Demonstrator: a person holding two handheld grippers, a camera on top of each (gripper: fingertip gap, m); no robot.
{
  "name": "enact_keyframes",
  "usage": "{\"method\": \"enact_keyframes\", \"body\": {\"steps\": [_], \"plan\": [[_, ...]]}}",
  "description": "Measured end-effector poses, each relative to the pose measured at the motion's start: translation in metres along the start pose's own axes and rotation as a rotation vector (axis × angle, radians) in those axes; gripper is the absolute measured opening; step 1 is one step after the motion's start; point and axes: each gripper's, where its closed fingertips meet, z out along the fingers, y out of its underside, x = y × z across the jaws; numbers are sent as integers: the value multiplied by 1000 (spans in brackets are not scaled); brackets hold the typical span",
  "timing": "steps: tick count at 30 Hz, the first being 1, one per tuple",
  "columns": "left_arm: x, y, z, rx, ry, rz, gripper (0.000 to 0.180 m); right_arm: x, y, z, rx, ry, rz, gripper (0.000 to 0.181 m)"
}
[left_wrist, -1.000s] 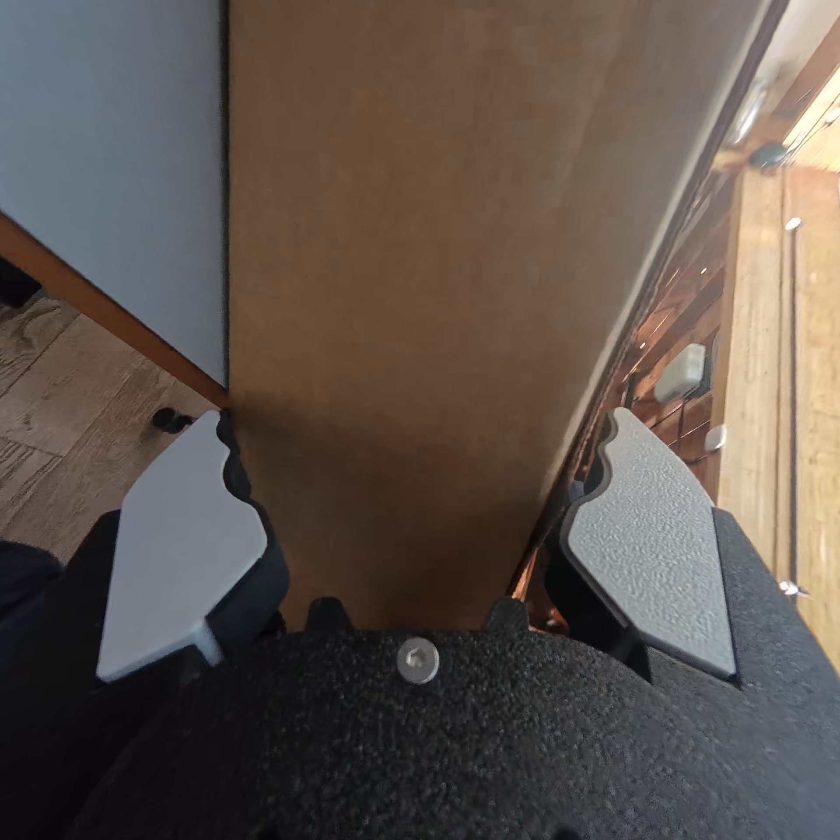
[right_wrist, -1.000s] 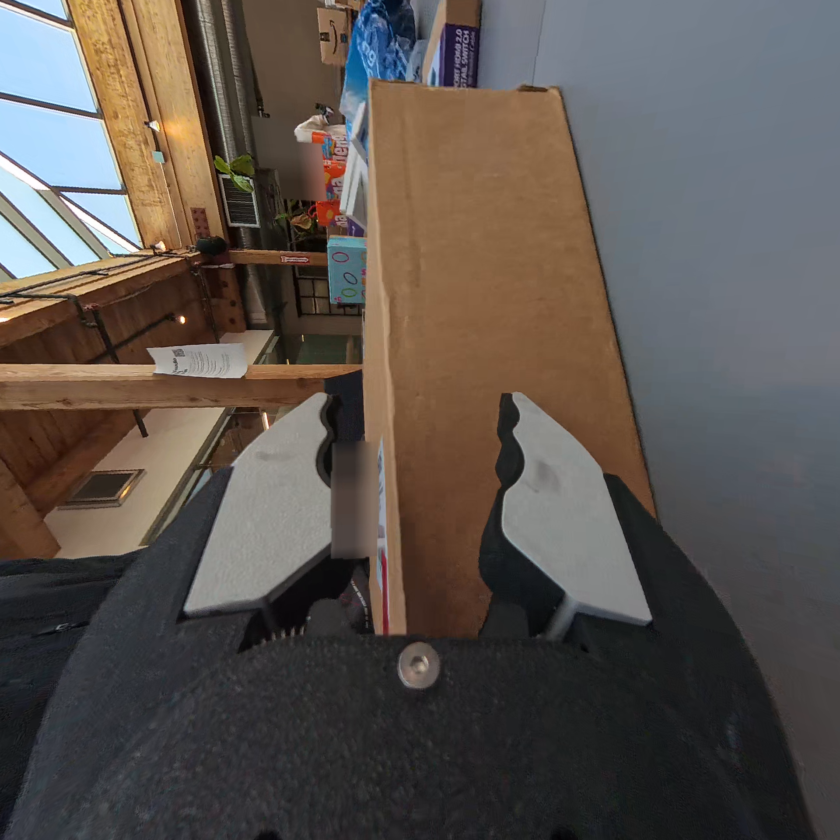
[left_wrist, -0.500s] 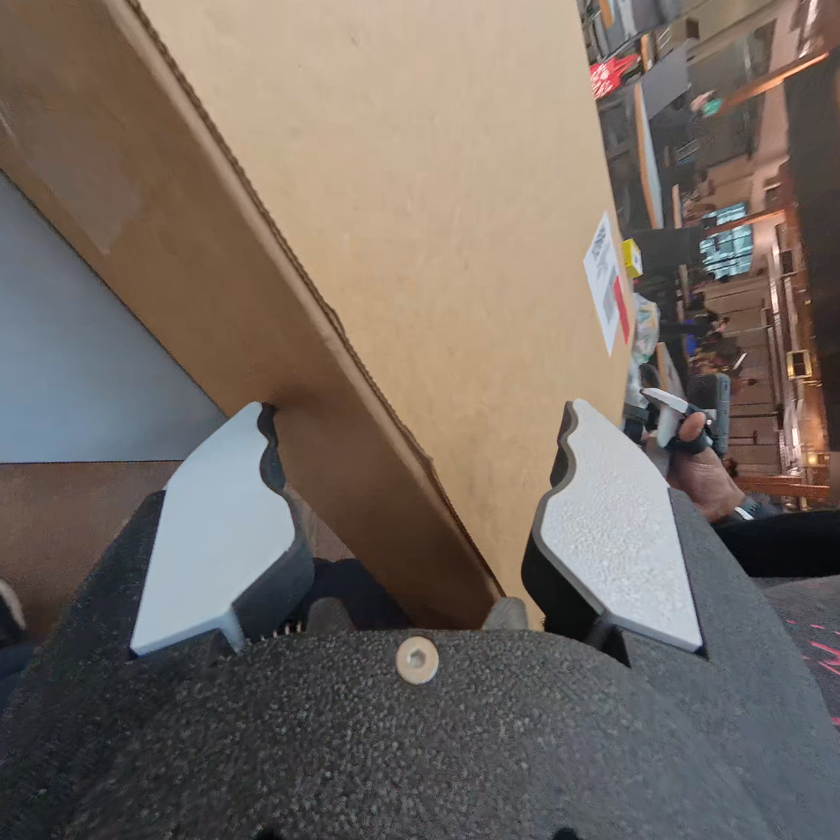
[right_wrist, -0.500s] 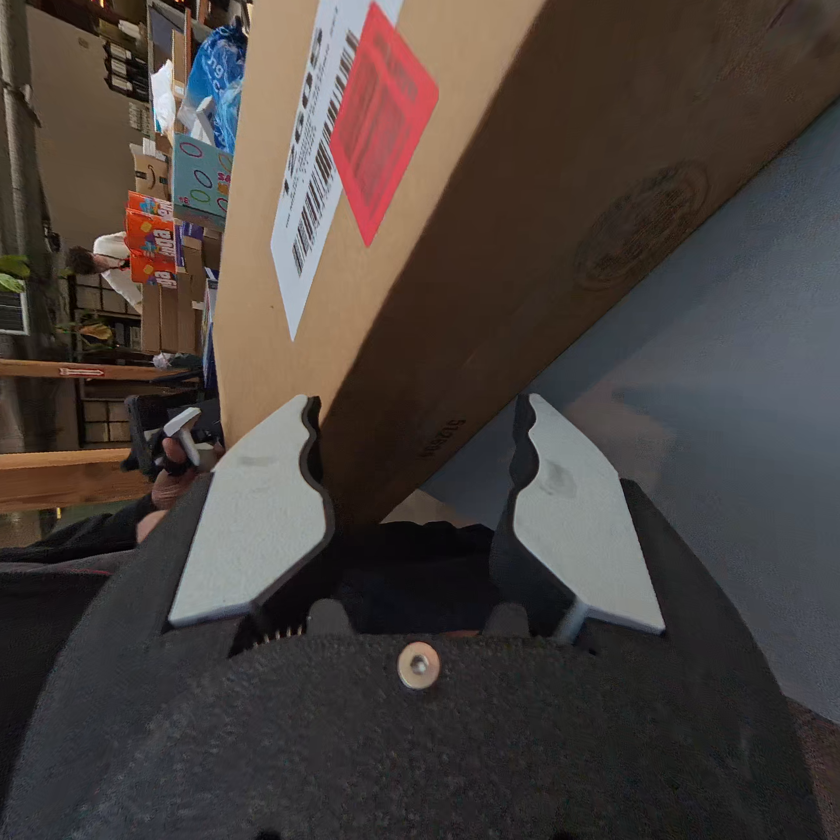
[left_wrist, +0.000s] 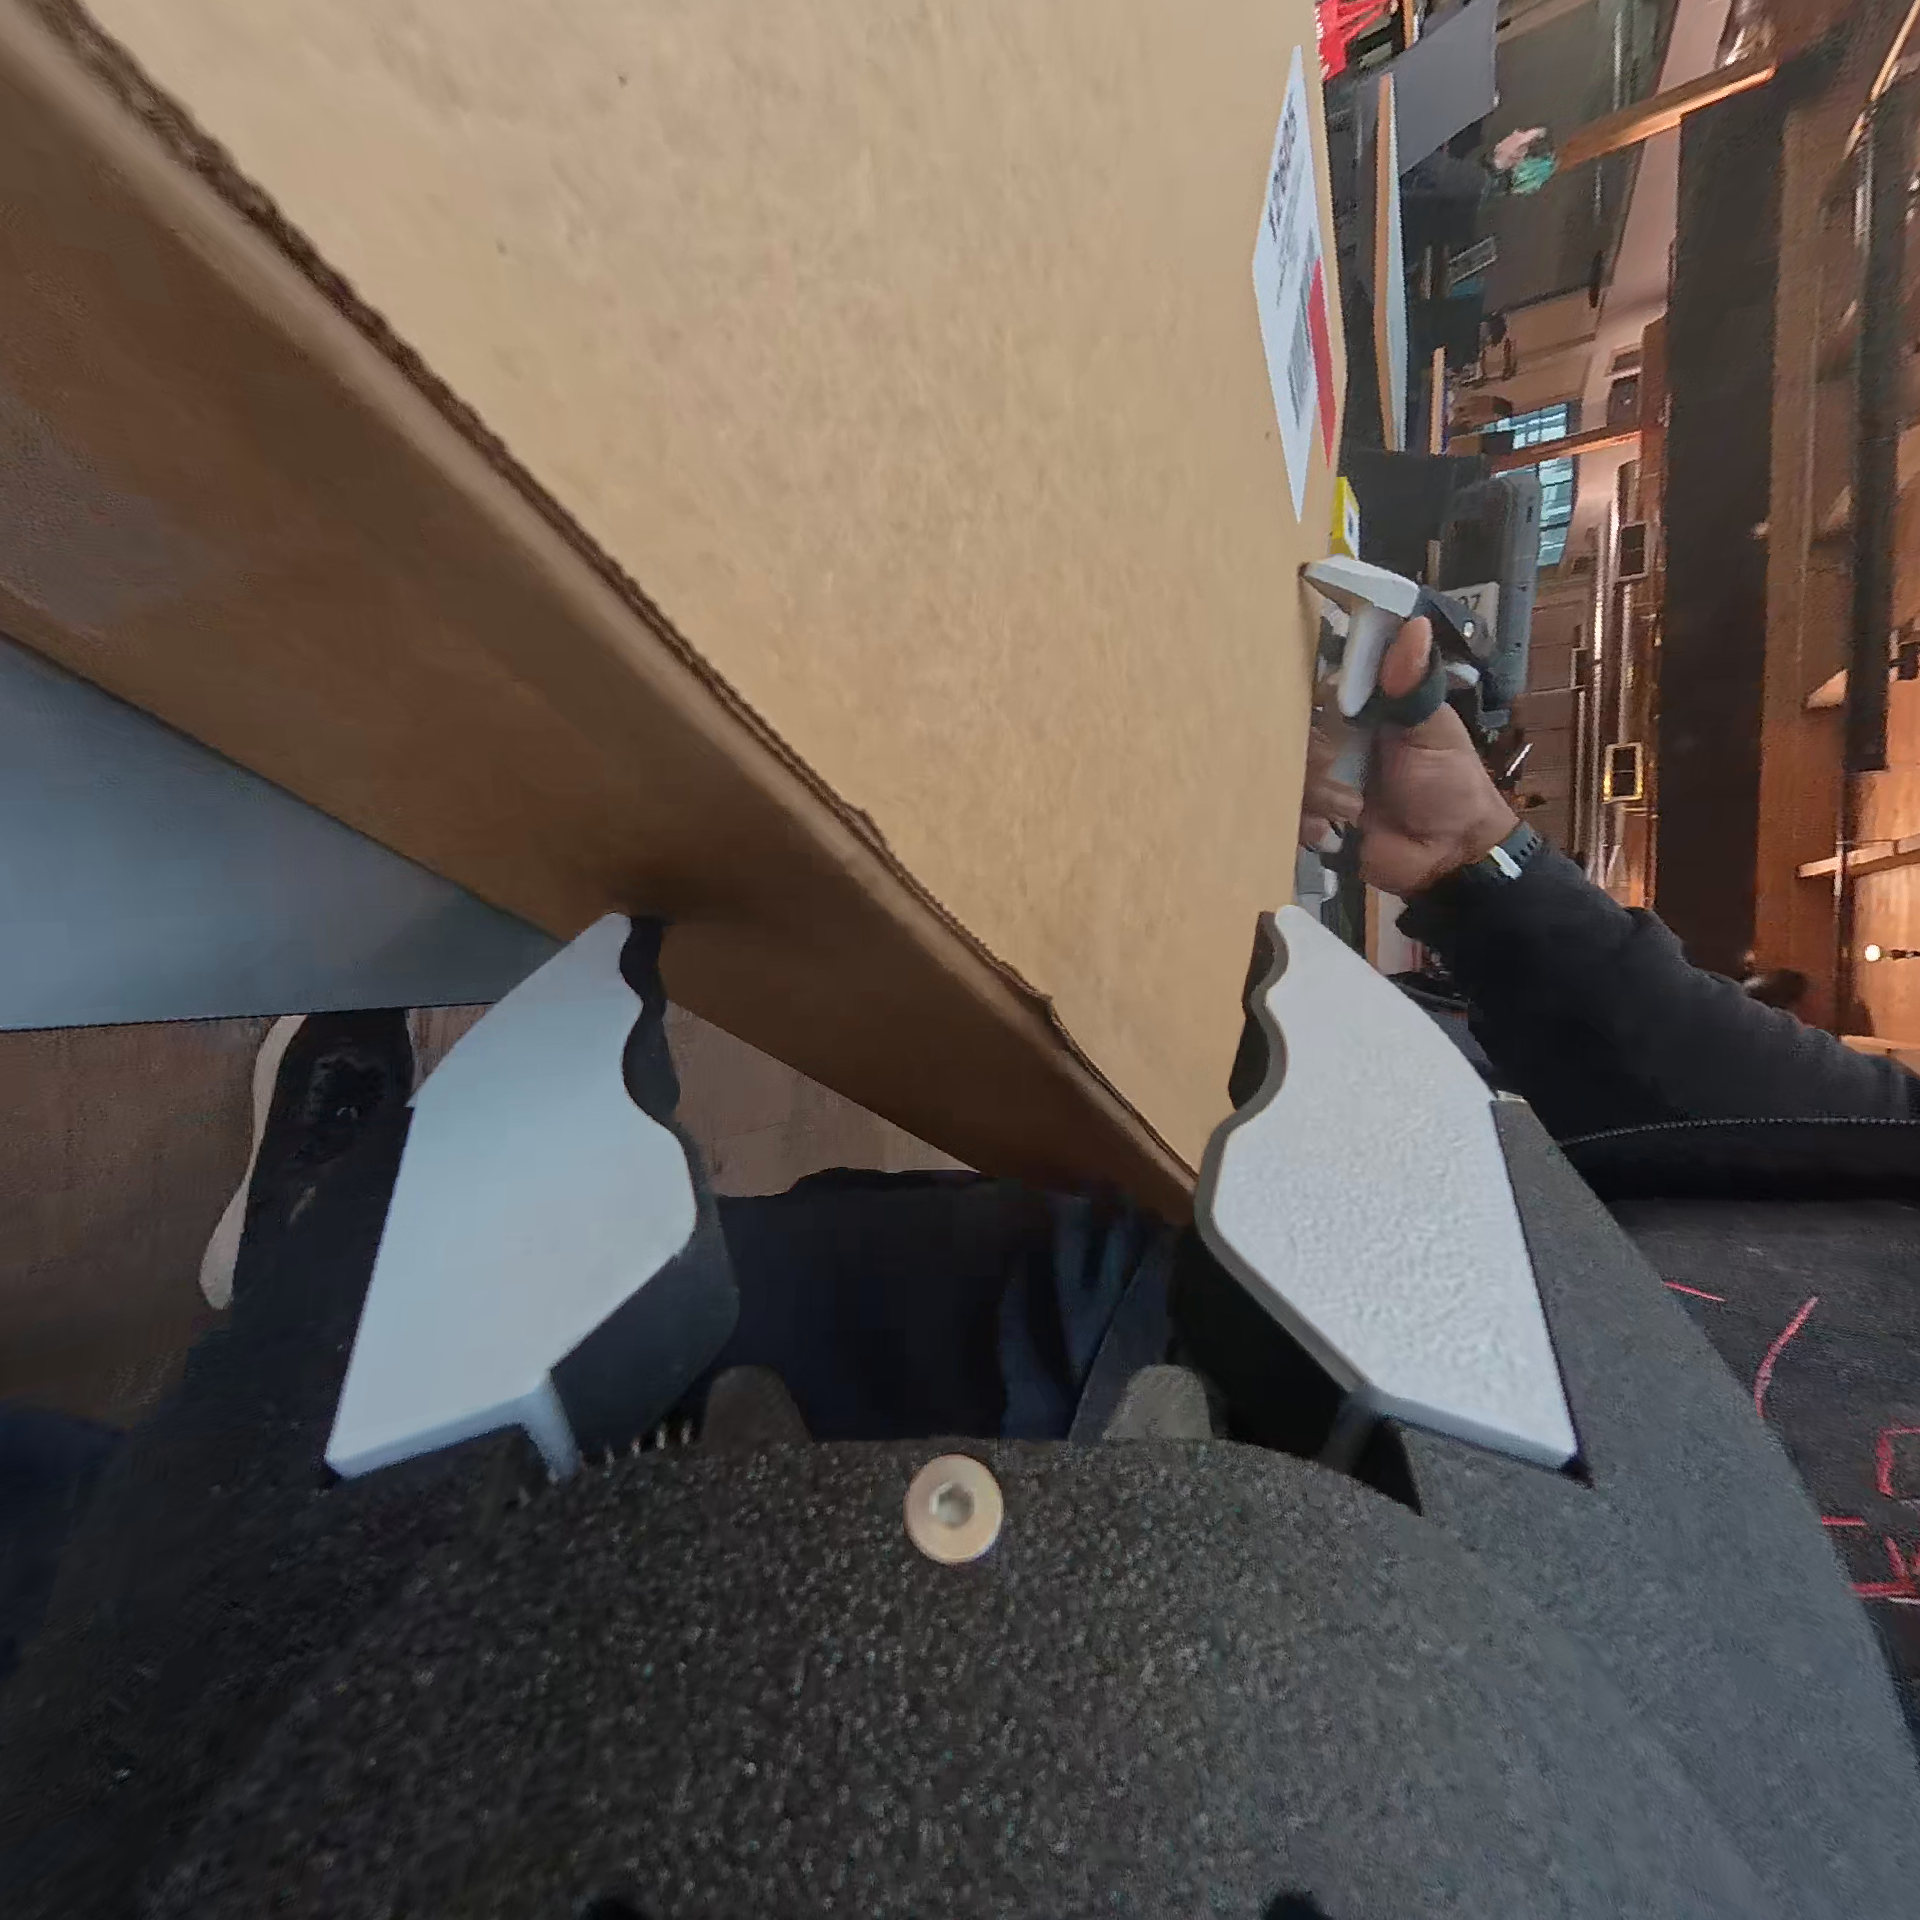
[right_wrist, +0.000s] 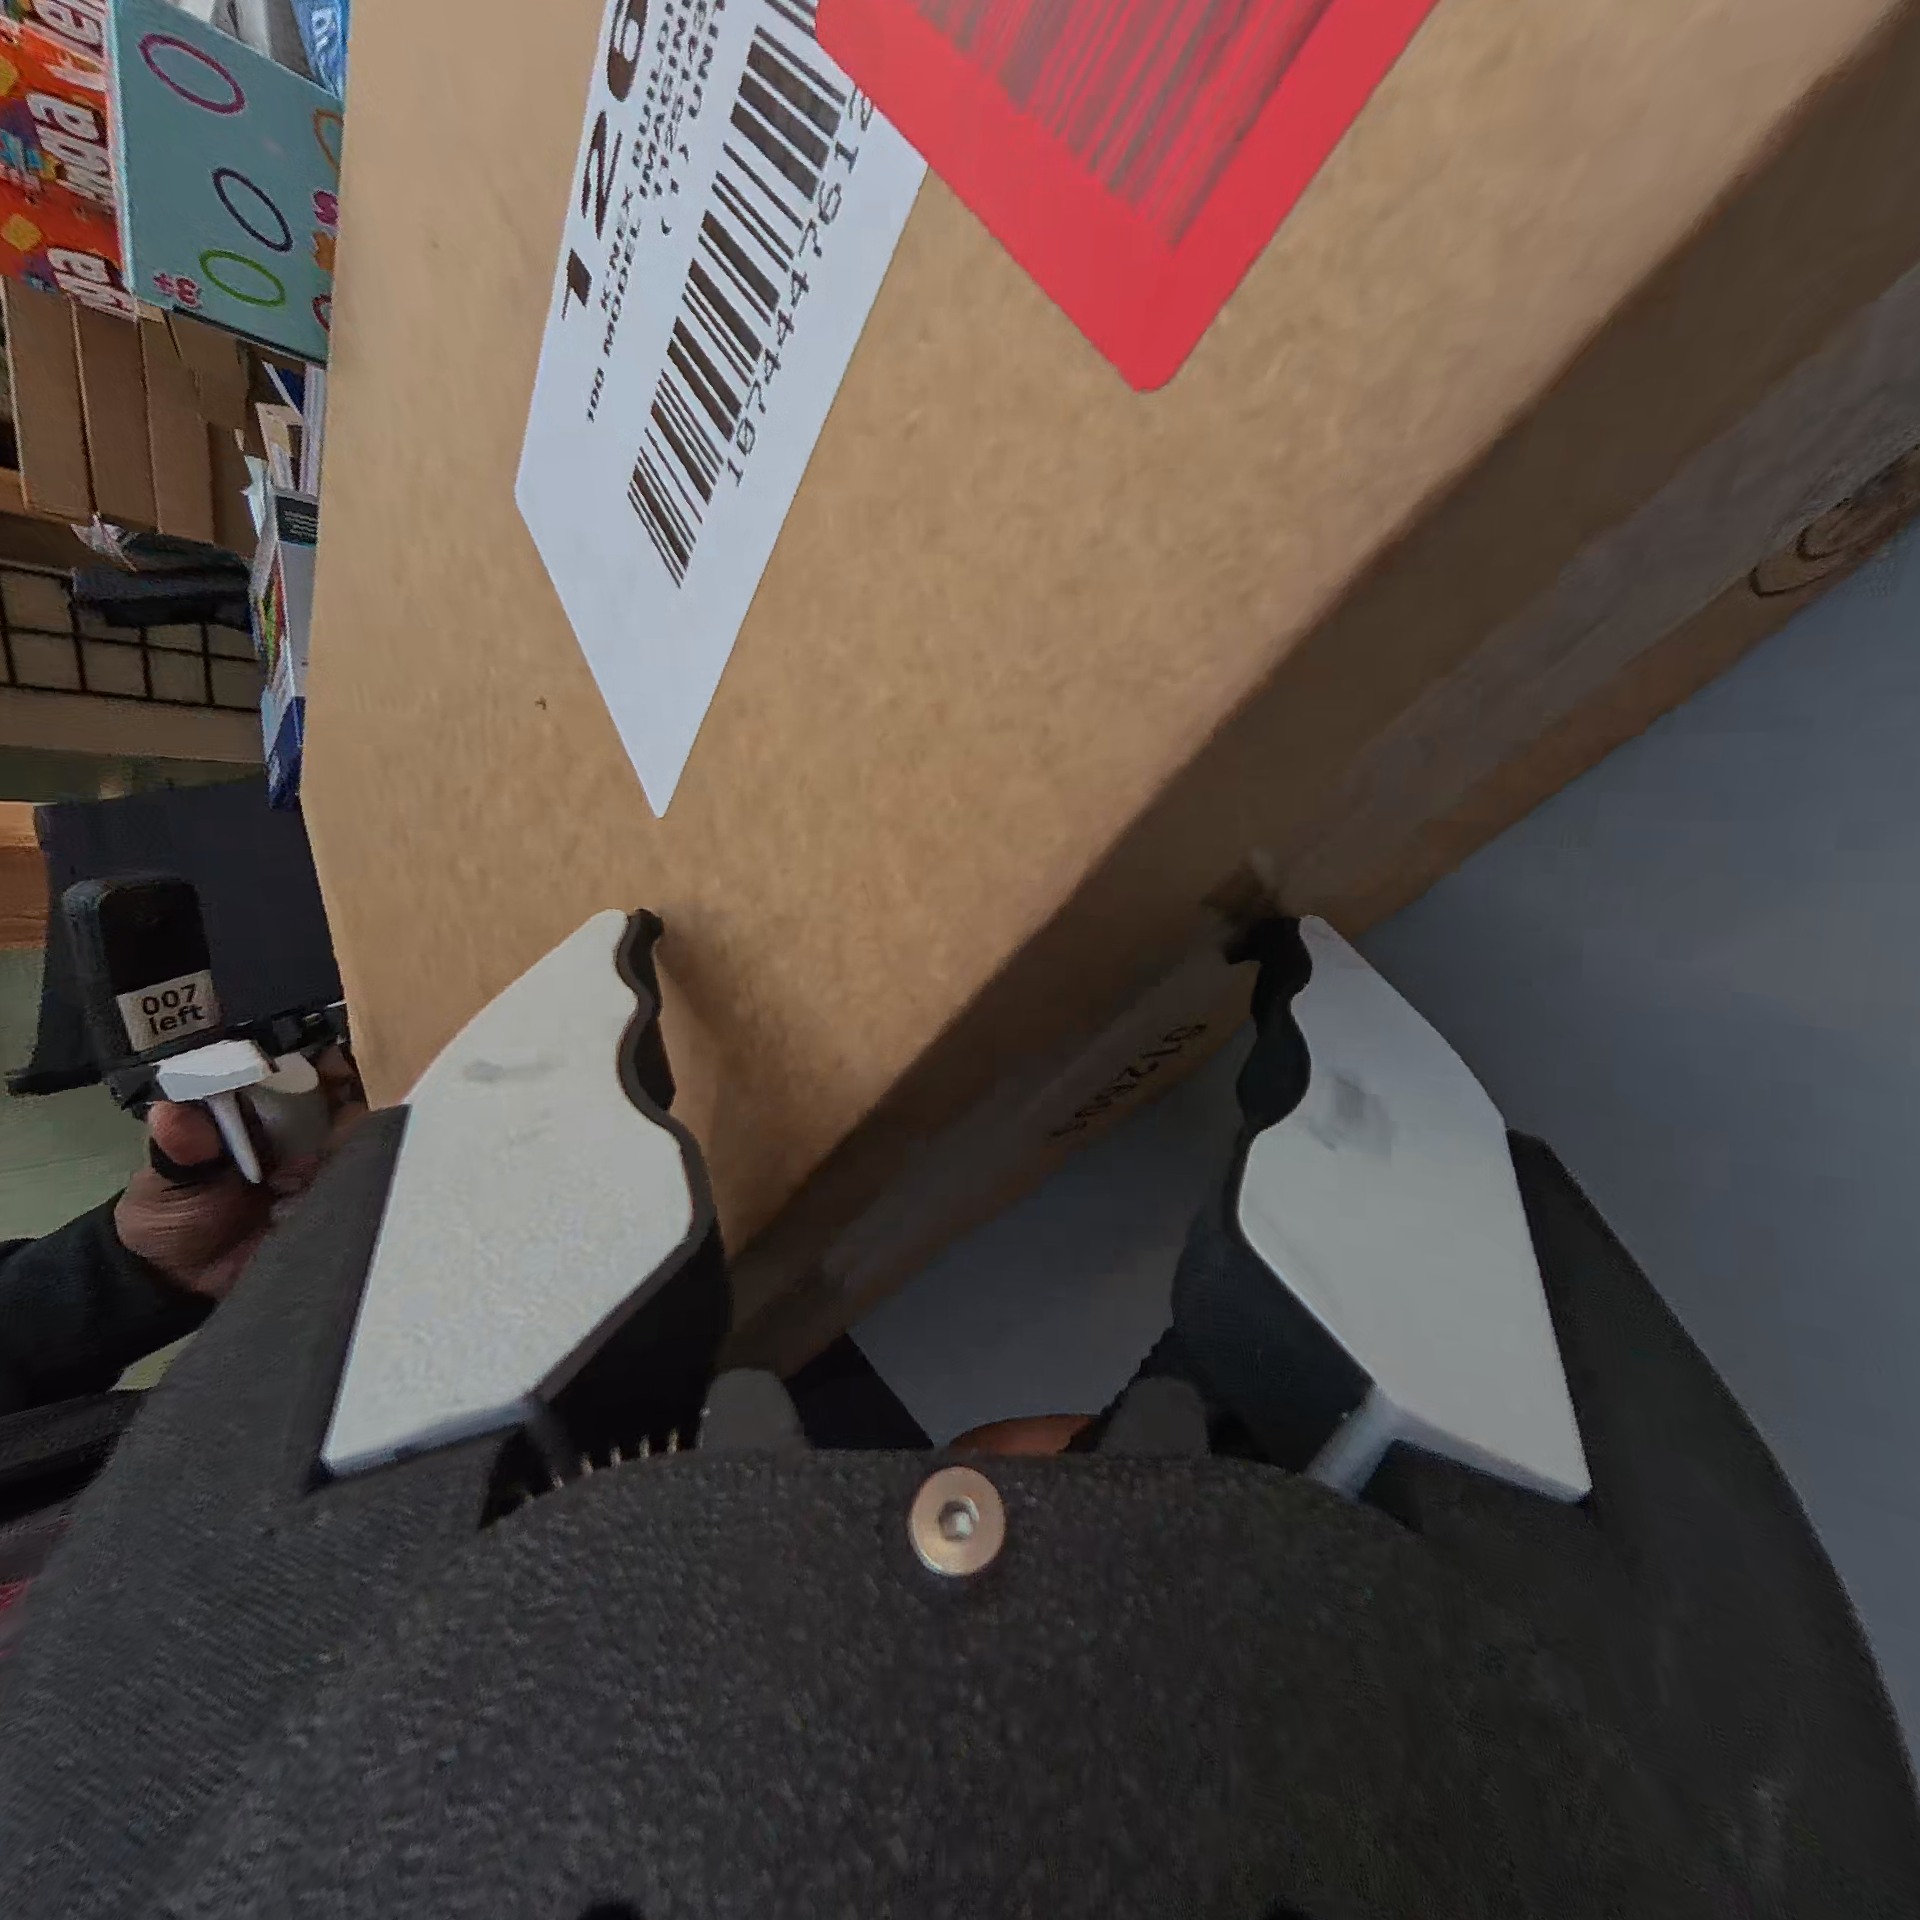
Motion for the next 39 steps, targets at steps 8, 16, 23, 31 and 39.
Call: {"method": "enact_keyframes", "body": {"steps": [8,16,23,31,39], "plan": [[21,22,-14,-53,93,6,103,-9,-61,43,-79,-18,-79,114],[20,27,-29,-21,130,-37,99,-15,-88,66,-190,21,-120,122],[21,27,-34,-22,135,-34,99,-18,-111,83,-256,46,-168,128],[21,33,-37,-20,138,-48,98,-19,-135,99,-270,56,-203,130],[24,40,-43,-2,130,-54,97,-25,-151,114,-278,72,-211,136]]}}
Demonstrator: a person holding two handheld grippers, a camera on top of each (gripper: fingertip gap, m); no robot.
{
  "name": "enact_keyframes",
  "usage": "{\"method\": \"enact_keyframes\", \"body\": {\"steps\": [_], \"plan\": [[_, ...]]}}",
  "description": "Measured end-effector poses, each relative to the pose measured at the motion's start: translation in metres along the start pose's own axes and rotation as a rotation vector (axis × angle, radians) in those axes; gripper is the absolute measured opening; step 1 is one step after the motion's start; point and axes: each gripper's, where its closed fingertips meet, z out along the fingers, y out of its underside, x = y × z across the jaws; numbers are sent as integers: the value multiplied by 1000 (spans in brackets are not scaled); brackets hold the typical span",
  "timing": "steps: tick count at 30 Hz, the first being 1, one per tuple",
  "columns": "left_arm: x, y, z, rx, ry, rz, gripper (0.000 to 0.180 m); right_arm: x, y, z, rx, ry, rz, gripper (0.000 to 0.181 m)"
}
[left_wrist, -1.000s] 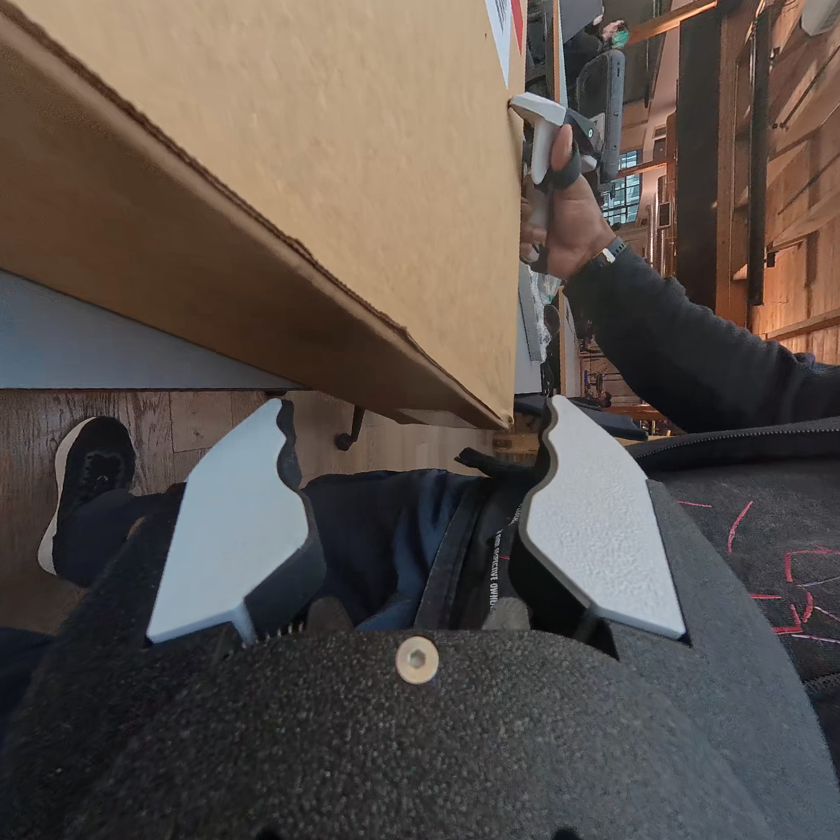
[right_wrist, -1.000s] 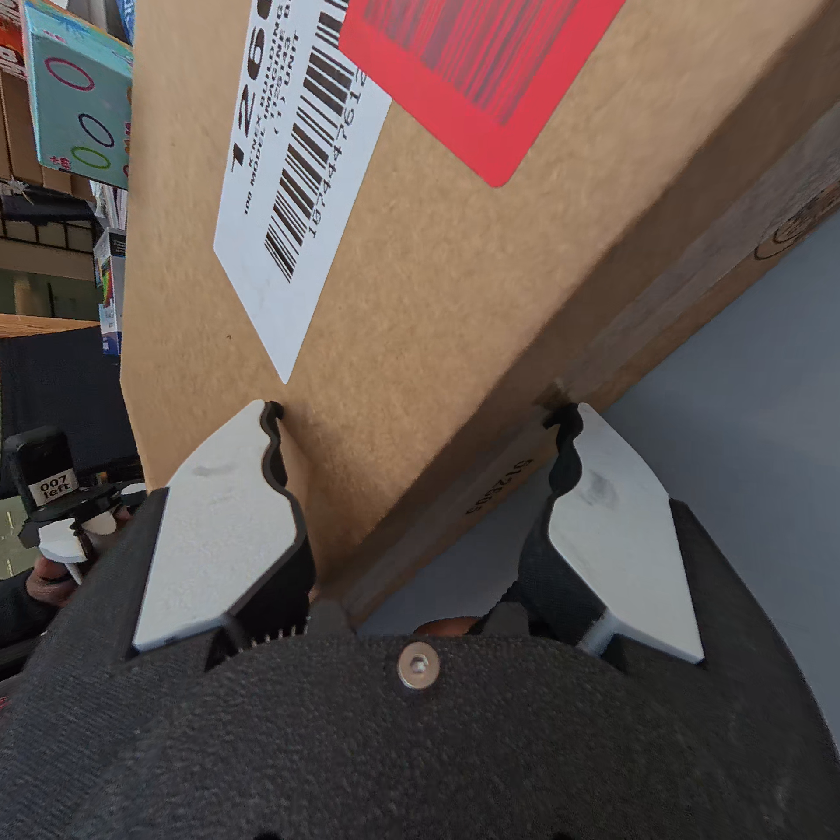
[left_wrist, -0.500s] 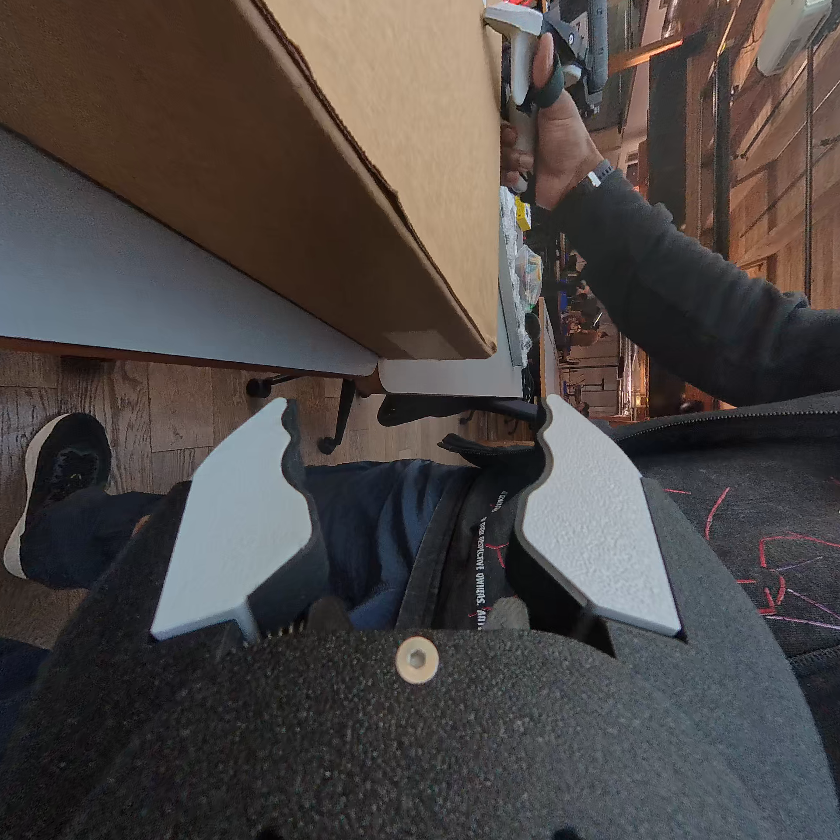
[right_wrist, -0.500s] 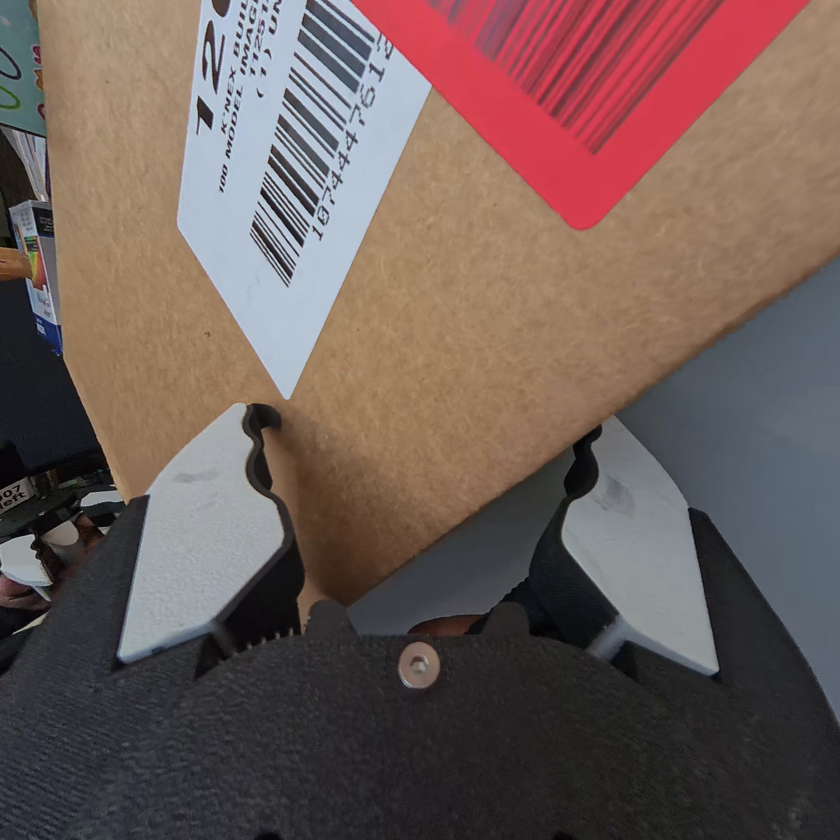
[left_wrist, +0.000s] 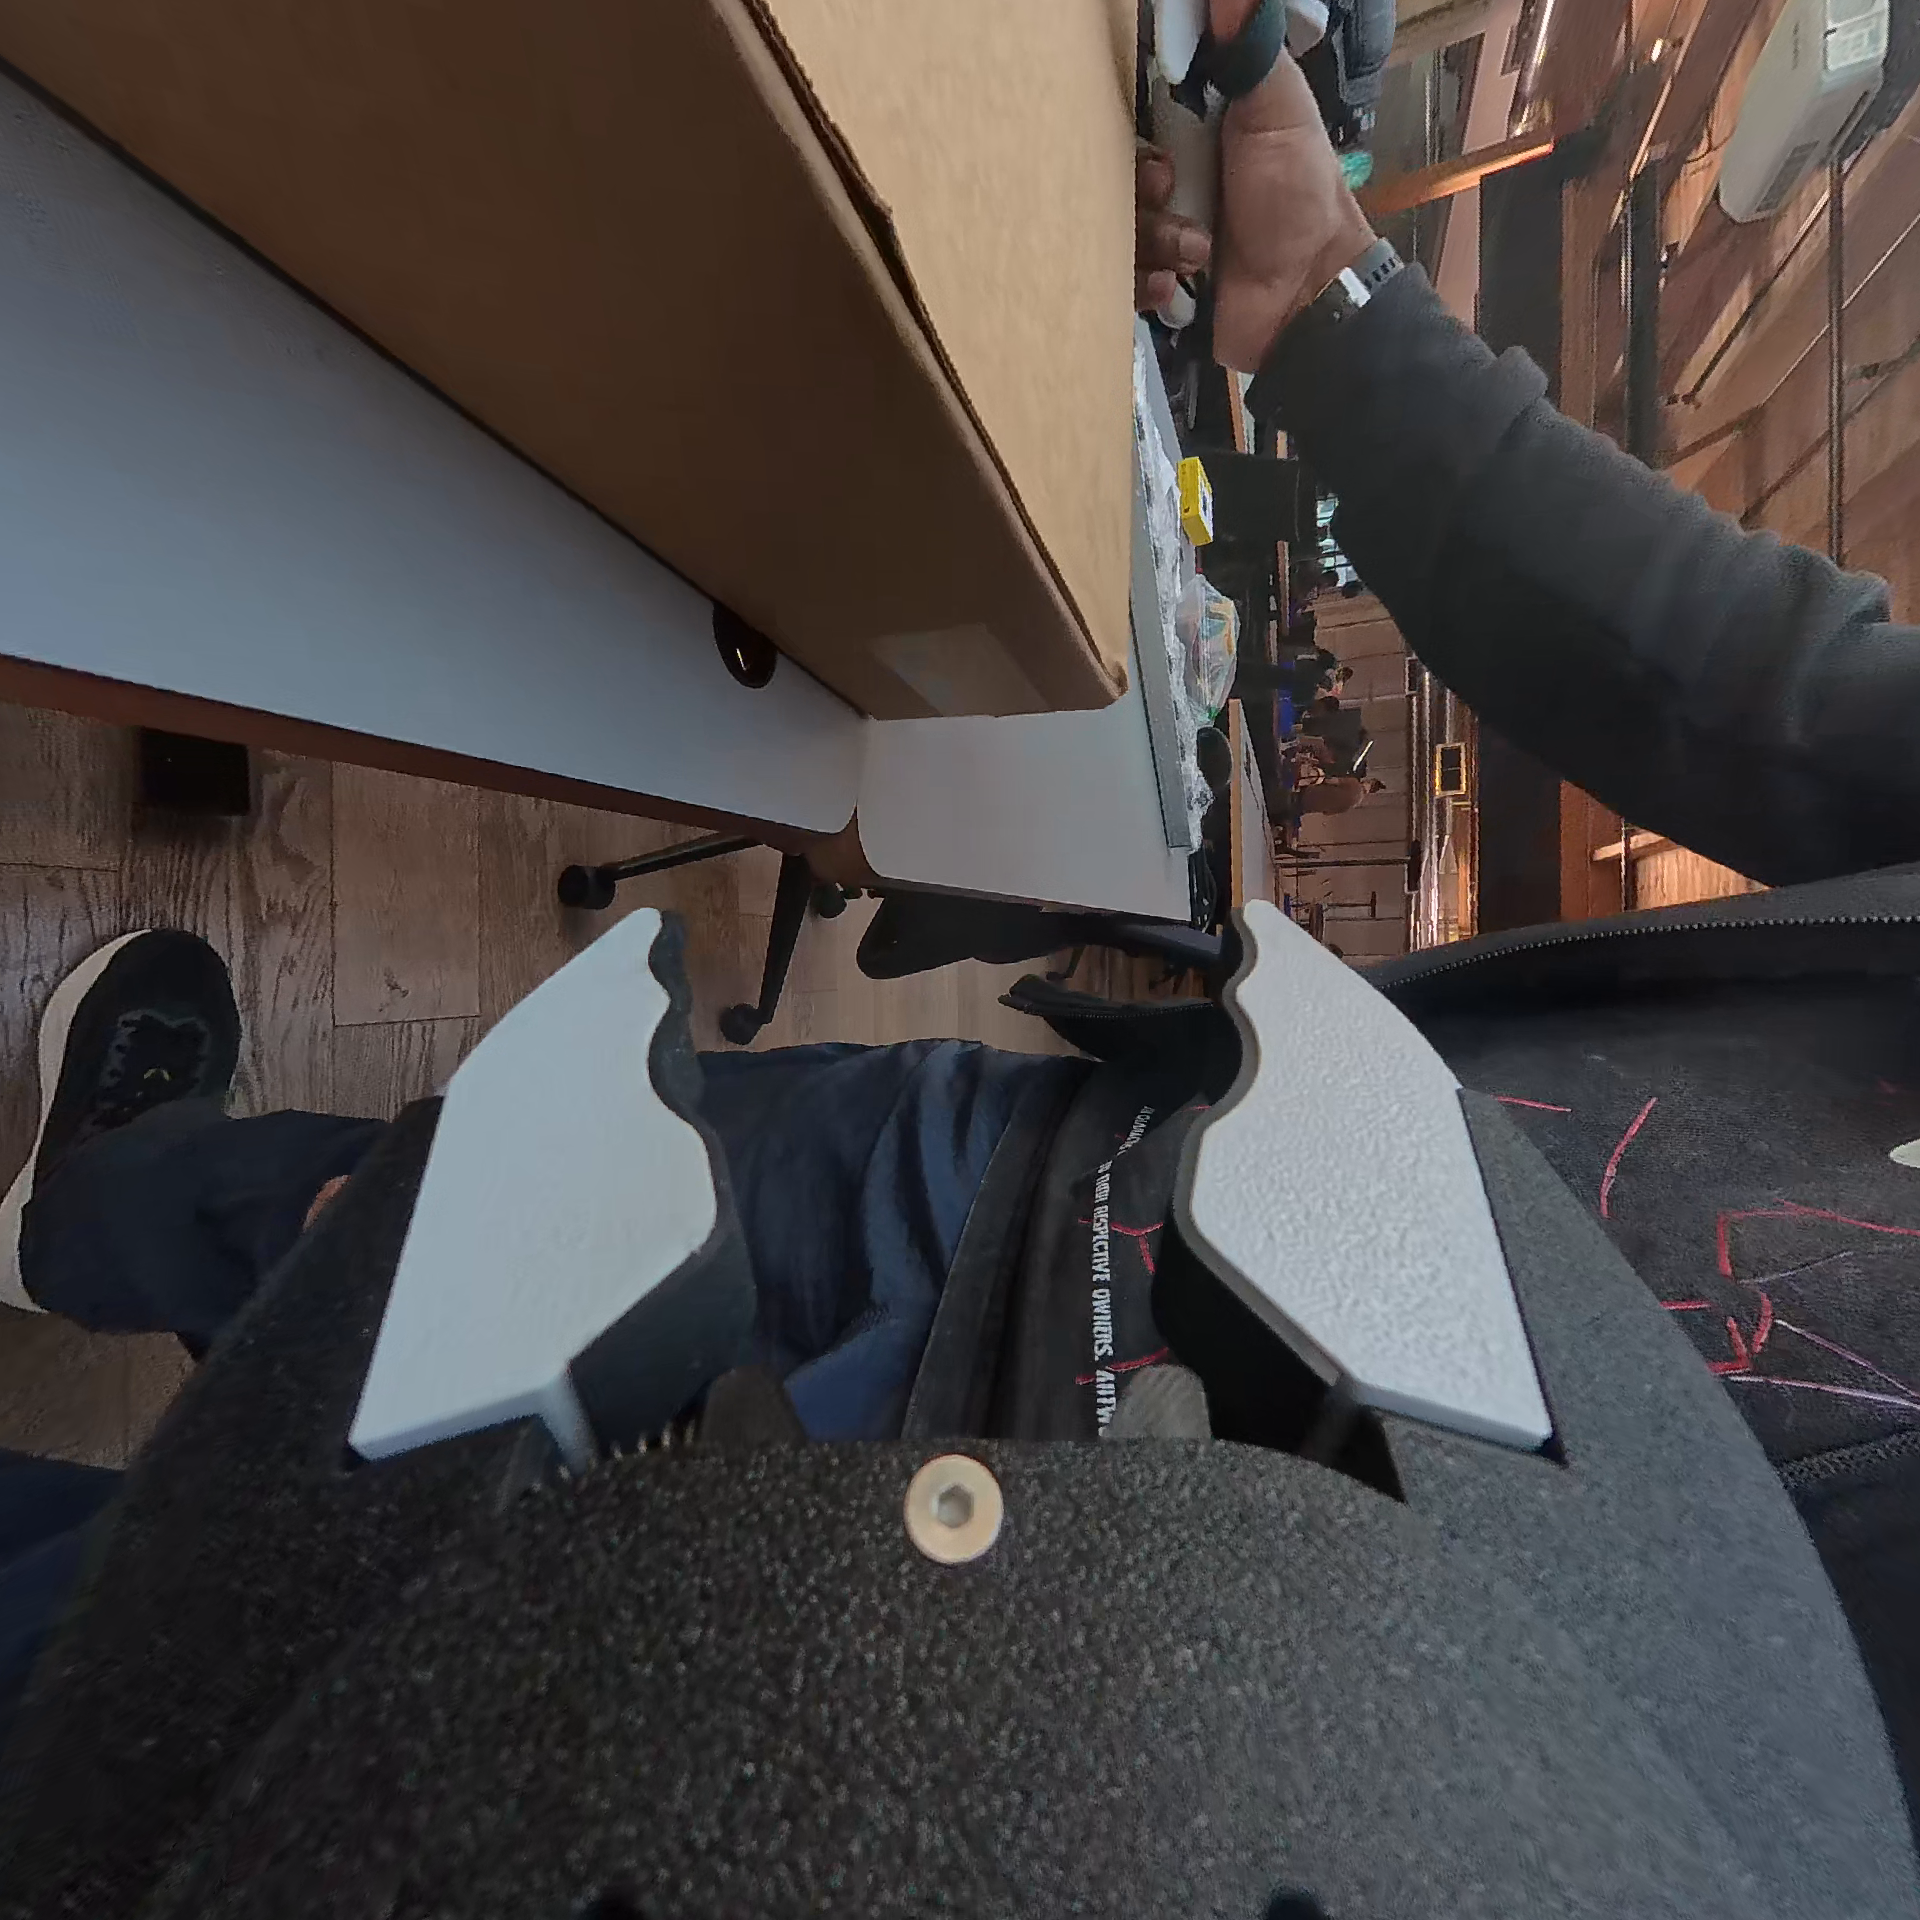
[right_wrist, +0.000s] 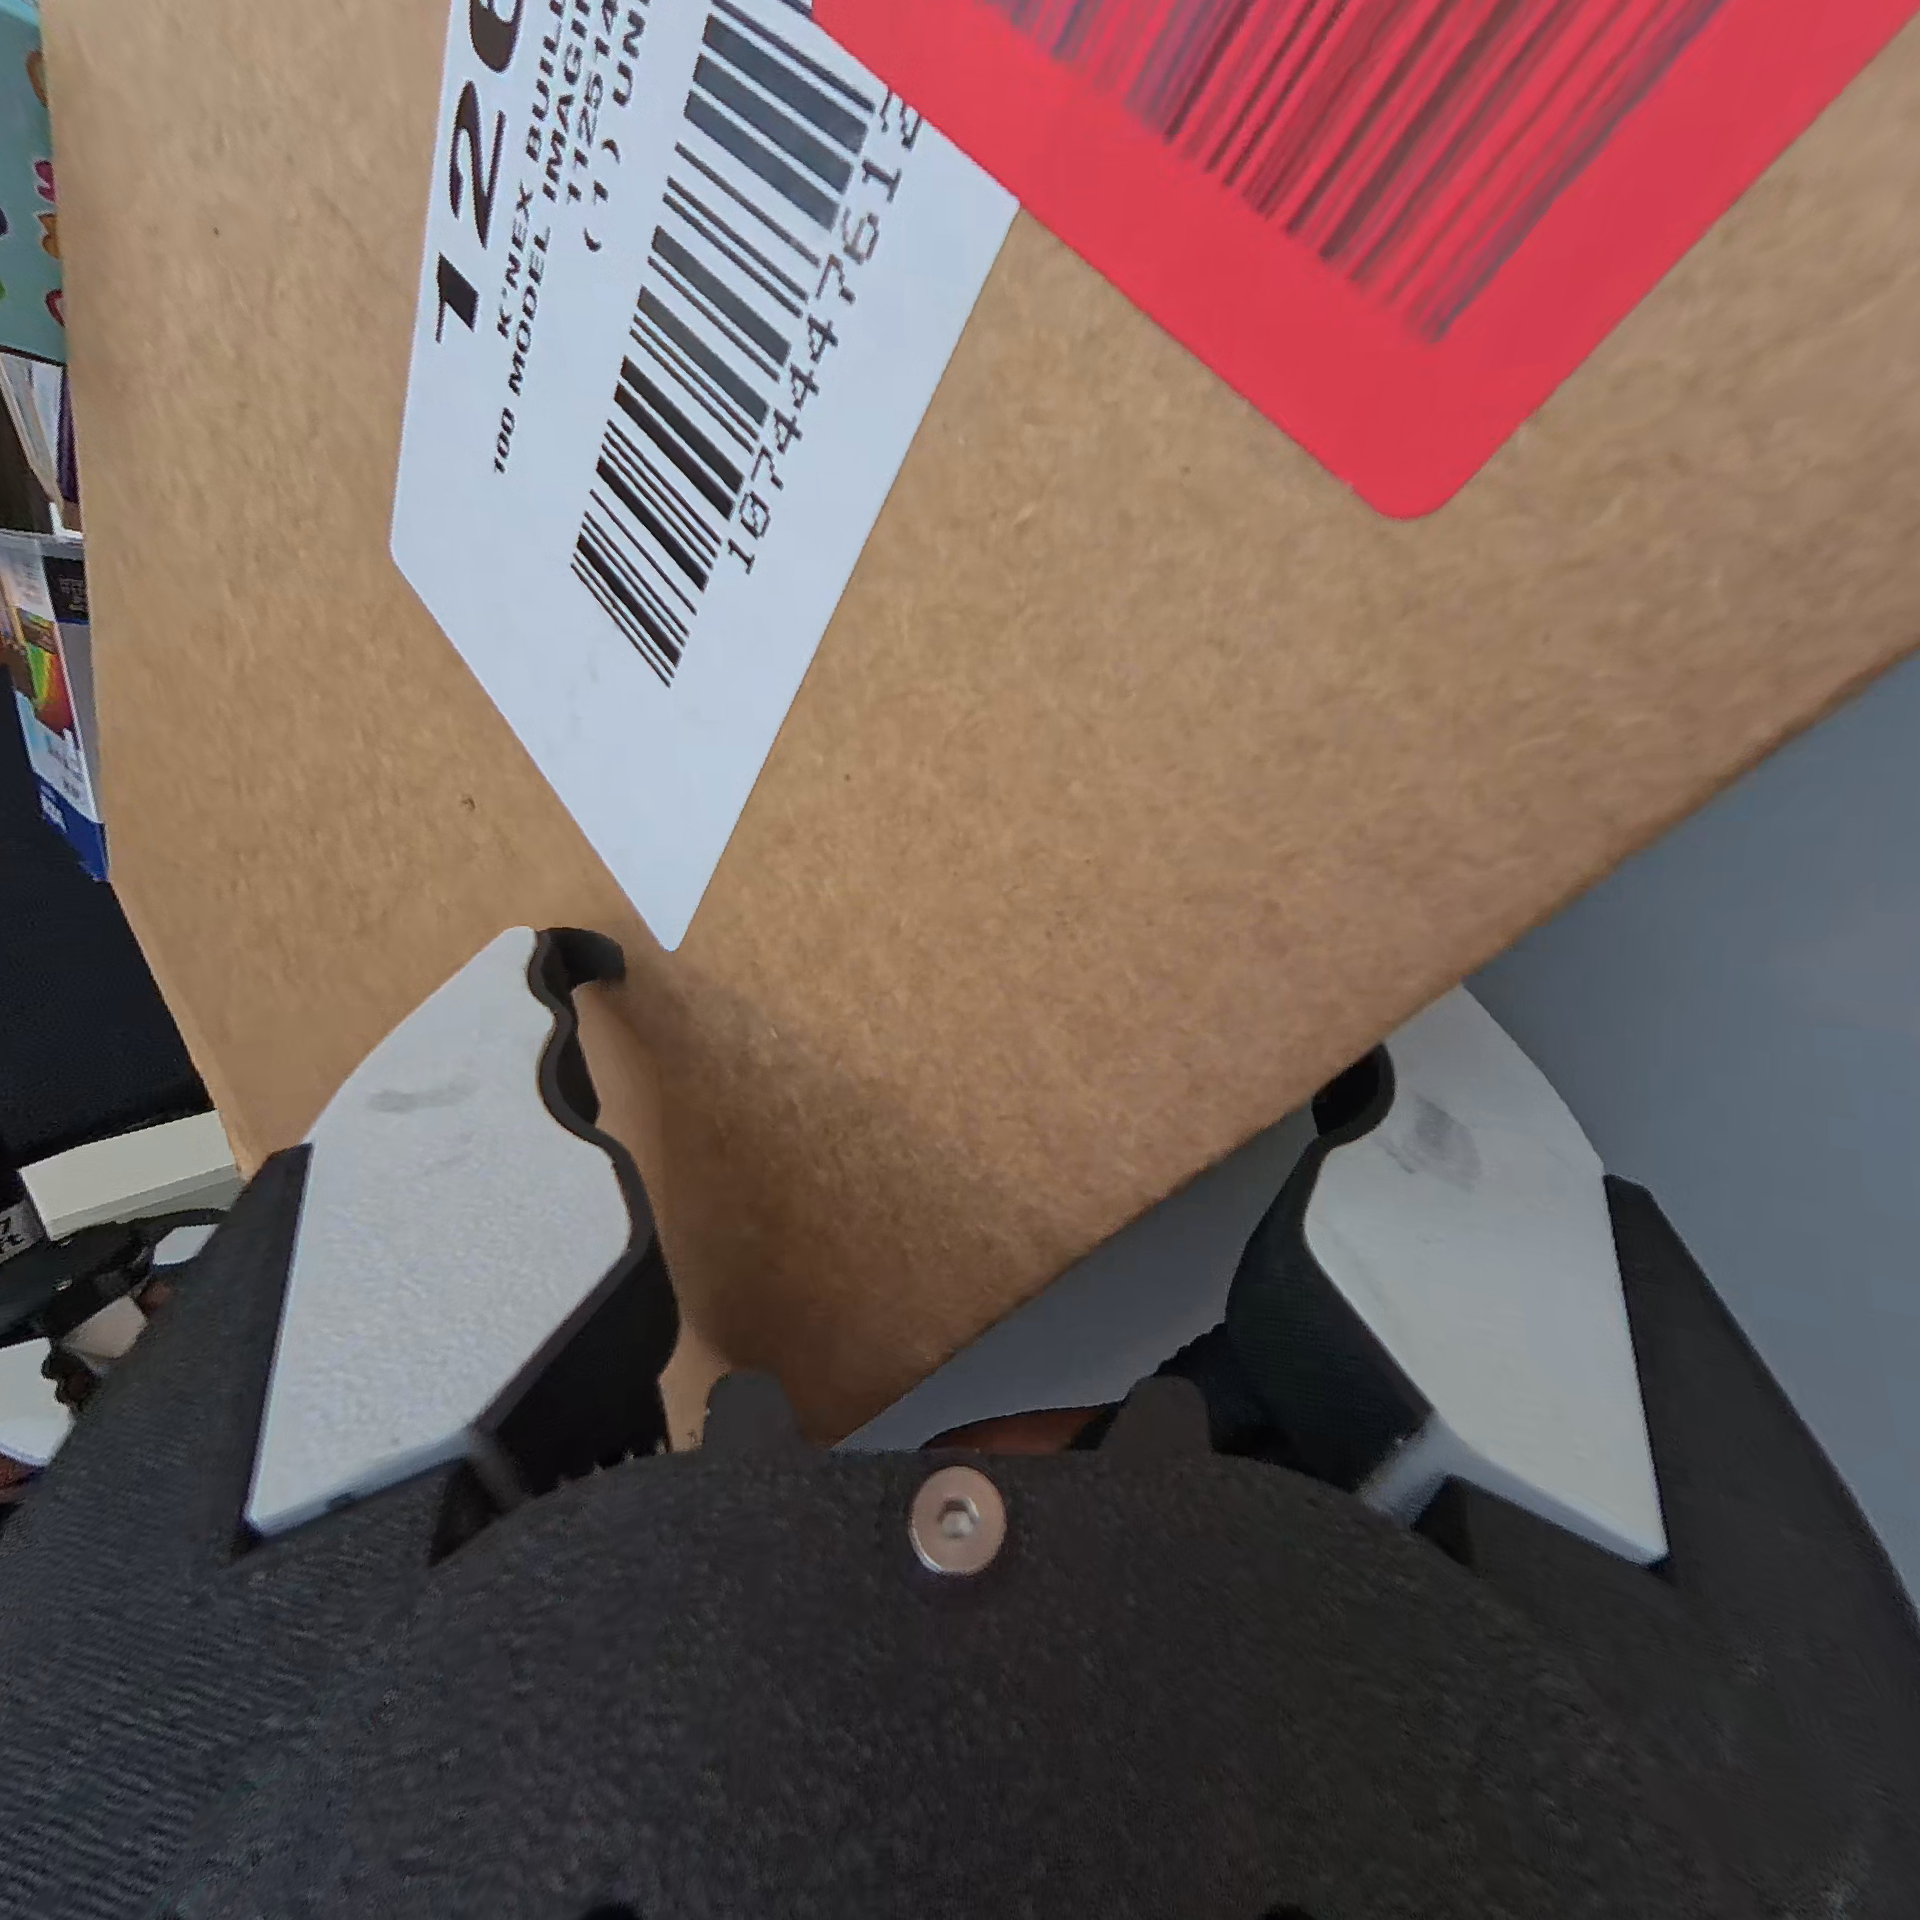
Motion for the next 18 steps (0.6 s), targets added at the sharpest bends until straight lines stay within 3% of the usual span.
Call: {"method": "enact_keyframes", "body": {"steps": [3,8,13,18], "plan": [[0,4,4,-9,-3,0,97,-1,-6,10,-28,50,-28,144],[4,11,15,-31,-9,41,97,2,-17,9,17,-8,-16,135],[-11,35,30,-144,-23,74,96,9,-5,-16,211,-166,83,97],[-24,60,20,-261,-43,166,95,-33,56,-58,373,-295,70,75]]}}
